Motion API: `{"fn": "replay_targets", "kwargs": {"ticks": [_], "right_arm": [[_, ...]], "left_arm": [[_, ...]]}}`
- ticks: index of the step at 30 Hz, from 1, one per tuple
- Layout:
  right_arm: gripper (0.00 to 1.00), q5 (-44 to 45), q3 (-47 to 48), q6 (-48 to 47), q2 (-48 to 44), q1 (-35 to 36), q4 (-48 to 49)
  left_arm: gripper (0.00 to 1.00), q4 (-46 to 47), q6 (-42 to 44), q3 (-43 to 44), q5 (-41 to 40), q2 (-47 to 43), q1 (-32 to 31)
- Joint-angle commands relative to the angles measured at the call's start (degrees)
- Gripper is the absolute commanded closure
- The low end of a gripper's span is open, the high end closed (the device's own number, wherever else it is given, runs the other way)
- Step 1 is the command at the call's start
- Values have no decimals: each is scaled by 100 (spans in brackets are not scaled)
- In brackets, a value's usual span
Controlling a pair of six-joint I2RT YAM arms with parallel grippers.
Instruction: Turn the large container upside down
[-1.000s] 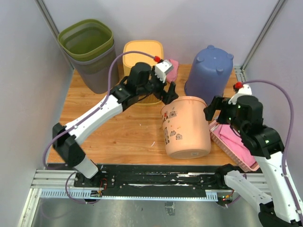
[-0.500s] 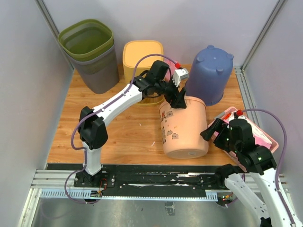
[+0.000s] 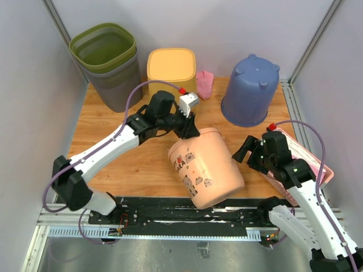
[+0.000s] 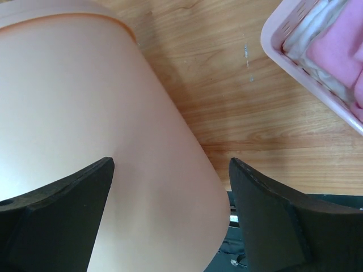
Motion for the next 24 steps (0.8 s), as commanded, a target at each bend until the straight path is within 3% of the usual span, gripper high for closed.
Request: {"fn": "replay_targets", "kwargs": {"ticks": [1, 4, 7, 9, 13, 18, 24], "right_arm": [[16, 65, 151, -361, 115, -51, 96], [16, 181, 262, -520, 194, -47, 76], [16, 287, 396, -677, 212, -52, 12], [16, 381, 478, -777, 184, -51, -116], [16, 463, 563, -817, 2, -52, -587], [14, 372, 674, -470, -402, -52, -1520], [13, 256, 663, 163, -1094, -52, -1630]], "left_arm": [[82, -1, -701, -1133, -928, -883, -36], [85, 157, -1021, -1742, -990, -1484, -28], [65, 161, -1307, -2119, -949, -1874, -19], [60, 235, -1480, -2272, -752, -2009, -18], [73, 223, -1745, -2370, -732, -2005, -21], [99, 162, -1920, -2380, -1233, -1810, 48], [100, 273, -2250, -2612, -1539, -1942, 437]]}}
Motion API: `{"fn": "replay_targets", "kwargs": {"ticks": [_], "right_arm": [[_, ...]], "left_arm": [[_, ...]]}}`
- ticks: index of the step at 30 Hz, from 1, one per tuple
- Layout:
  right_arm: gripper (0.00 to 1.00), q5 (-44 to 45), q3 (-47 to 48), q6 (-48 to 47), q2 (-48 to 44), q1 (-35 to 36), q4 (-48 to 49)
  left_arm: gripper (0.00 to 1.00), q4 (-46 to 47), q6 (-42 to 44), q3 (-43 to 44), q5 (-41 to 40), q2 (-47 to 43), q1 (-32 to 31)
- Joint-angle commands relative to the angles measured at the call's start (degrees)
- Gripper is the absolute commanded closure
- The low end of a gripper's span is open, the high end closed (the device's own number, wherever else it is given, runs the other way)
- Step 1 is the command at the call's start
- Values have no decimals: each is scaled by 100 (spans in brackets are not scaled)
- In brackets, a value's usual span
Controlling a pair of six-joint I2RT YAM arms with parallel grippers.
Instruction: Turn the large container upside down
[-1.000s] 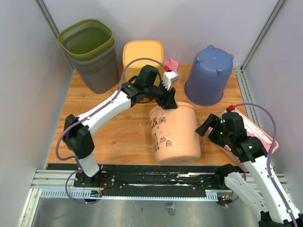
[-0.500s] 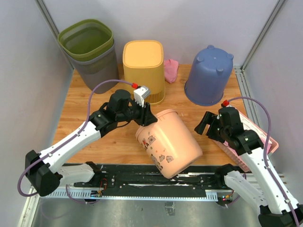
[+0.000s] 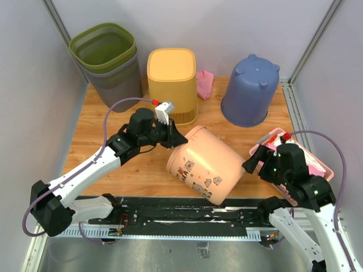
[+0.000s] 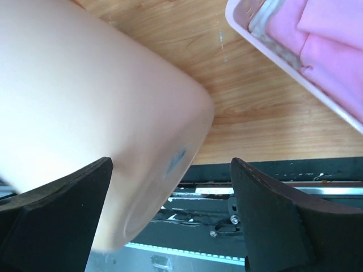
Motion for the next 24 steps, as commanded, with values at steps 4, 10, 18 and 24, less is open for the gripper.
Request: {"fn": "replay_targets", "kwargs": {"ticks": [4, 10, 18, 24], "right_arm": [[12, -747, -358, 954, -697, -47, 629], [14, -2099, -1957, 1580, -1034, -52, 3751], [15, -2843, -2539, 2148, -593, -47, 5855], [16, -3182, -2076, 2089, -408, -44, 6196]], "left_arm": [[100, -569, -319, -532, -745, -131, 616], [100, -460, -322, -763, -507, -130, 665], [100, -275, -383, -1073, -405, 51, 674], [100, -95, -435, -1143, -347, 204, 672]]}}
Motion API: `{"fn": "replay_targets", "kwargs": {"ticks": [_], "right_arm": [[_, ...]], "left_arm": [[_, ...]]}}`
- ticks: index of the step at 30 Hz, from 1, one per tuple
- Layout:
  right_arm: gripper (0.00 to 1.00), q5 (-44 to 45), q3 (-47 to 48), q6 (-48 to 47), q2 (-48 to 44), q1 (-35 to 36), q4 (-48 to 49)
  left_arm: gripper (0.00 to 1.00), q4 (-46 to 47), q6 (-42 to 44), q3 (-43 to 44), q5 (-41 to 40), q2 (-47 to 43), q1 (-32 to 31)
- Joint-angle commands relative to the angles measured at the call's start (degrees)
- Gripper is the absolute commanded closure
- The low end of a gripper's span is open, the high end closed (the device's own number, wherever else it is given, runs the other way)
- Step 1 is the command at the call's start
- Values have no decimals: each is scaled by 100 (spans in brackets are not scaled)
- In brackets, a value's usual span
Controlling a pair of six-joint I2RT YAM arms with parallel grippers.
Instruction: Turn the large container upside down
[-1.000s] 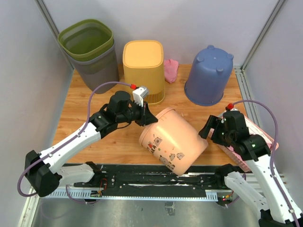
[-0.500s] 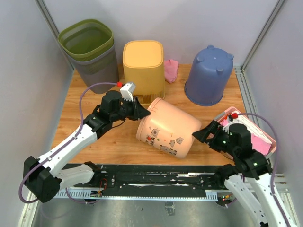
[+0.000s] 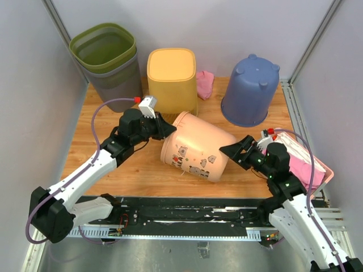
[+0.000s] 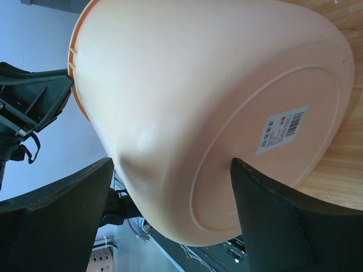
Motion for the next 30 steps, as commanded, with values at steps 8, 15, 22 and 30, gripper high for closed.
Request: {"fn": "replay_targets", "kwargs": {"ticks": [8, 15, 22, 30], "right_arm": [[17, -1312, 935, 258, 239, 61, 1659], [17, -1463, 1296, 104, 438, 63, 1713], [17, -1624, 1538, 8, 692, 69, 1886], [17, -1682, 1733, -381, 1173, 199, 1845]], "left_arm": [[100, -689, -203, -272, 401, 671, -117], [100, -356, -376, -224, 555, 854, -117], [100, -10, -587, -282, 686, 1030, -125], [100, 801, -1066, -433, 1041, 1367, -122]]}}
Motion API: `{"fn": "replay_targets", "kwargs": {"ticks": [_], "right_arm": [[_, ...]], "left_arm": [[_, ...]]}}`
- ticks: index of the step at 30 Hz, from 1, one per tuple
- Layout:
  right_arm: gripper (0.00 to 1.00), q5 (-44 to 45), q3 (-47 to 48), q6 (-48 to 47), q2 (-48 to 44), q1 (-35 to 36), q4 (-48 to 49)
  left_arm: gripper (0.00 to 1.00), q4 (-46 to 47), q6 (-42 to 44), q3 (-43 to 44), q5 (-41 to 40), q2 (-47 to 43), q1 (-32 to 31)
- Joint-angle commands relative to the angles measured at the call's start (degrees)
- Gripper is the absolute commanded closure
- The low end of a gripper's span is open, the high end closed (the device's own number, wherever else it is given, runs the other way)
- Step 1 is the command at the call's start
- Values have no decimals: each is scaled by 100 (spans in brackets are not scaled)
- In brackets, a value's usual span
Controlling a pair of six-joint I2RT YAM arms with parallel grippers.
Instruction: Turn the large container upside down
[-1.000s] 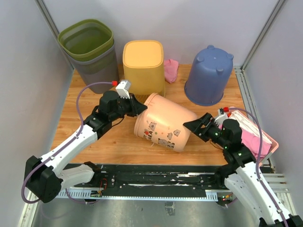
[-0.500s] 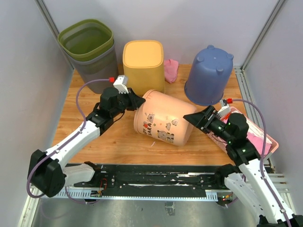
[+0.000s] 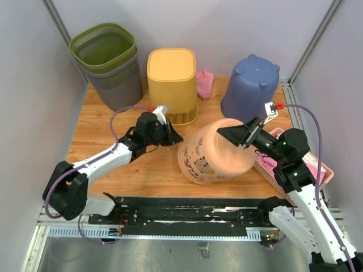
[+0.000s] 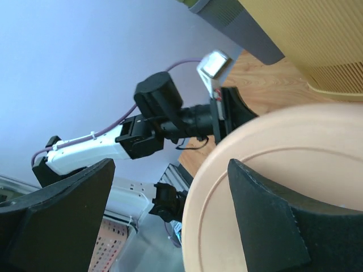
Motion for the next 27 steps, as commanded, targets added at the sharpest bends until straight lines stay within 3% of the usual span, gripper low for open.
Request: {"fn": "replay_targets", "kwargs": {"ticks": [1, 11, 13, 16, 20, 23, 27], "right_arm": [[17, -454, 11, -298, 387, 213, 277], [18, -239, -150, -873, 1043, 634, 162], [18, -139, 221, -1258, 1121, 636, -361], [18, 564, 1290, -2789, 1205, 640, -2260], [19, 2928, 2168, -4338, 1006, 640, -4414], [18, 4141, 1927, -4565, 554, 631, -5084], [18, 3784, 1402, -3942, -21, 636, -5669]], "left_arm": [[100, -32, -403, -261, 905, 282, -166], [100, 270, -567, -495, 677, 298, -167], [99, 204, -516, -468, 587, 117, -168], [87, -263, -229, -246, 335, -221, -170], [62, -966, 291, -69, 146, -816, -166], [47, -1580, 601, -27, -86, -1298, -168], [34, -2088, 888, 47, 148, -1645, -167]]}}
